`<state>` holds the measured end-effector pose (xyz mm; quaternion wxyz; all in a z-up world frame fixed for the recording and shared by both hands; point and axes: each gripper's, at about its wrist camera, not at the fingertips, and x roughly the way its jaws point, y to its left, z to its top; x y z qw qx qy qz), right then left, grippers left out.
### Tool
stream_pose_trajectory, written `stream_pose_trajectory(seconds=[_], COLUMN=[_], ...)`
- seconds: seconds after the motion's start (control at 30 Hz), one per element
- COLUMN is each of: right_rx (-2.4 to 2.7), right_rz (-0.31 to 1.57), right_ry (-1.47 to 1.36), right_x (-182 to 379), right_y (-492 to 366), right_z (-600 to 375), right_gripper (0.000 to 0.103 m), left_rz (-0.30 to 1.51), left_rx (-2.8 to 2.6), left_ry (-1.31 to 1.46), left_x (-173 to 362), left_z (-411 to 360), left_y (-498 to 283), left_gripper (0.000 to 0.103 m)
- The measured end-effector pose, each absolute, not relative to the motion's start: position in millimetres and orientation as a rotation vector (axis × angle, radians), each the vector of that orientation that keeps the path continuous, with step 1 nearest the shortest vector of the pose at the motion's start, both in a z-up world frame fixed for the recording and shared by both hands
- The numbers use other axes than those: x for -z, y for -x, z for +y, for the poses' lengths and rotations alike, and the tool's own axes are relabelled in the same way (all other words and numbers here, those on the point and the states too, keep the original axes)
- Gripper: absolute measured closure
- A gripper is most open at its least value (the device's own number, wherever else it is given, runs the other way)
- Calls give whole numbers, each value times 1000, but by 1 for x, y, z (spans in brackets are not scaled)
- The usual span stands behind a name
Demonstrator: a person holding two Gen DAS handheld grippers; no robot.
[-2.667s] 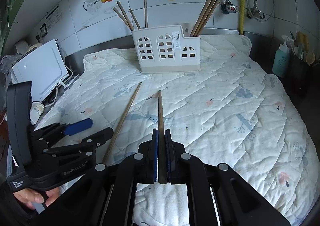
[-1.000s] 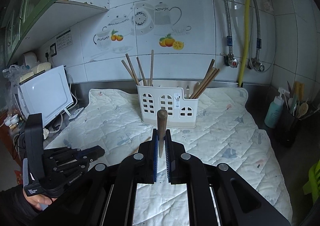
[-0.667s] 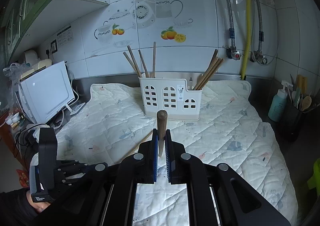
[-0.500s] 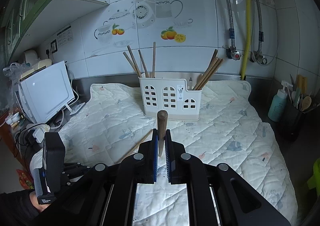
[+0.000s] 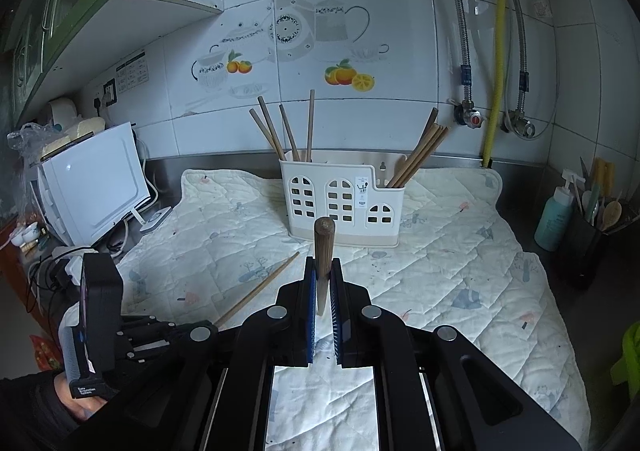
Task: Organize utensils
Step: 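Lift both held chopsticks upright toward the white holder, then lower both chopsticks into the white holder while both grippers open to release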
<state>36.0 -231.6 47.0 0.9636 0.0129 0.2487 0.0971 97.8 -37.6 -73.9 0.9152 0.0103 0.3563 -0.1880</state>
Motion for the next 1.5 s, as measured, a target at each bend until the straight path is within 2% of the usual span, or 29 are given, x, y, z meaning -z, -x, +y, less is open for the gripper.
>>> stream_pose_trajectory(seconds=[0.4, 0.9, 1.23, 1.5], right_rx=[-198, -193, -166, -160], right_rz=[452, 328, 308, 369], right_ry=[-13, 43, 102, 127], right_x=[-68, -142, -174, -171], right_y=[-39, -70, -114, -160], right_z=[-232, -251, -262, -267], right_gripper=[96, 96, 96, 96], left_rz=[622, 600, 730, 822], left_rx=[421, 443, 473, 478], left_ry=[-56, -77, -96, -146], left_x=[24, -34, -62, -81], left_z=[-43, -42, -49, -57], left_y=[-96, -137, -190, -212], left_gripper=[98, 98, 98, 98])
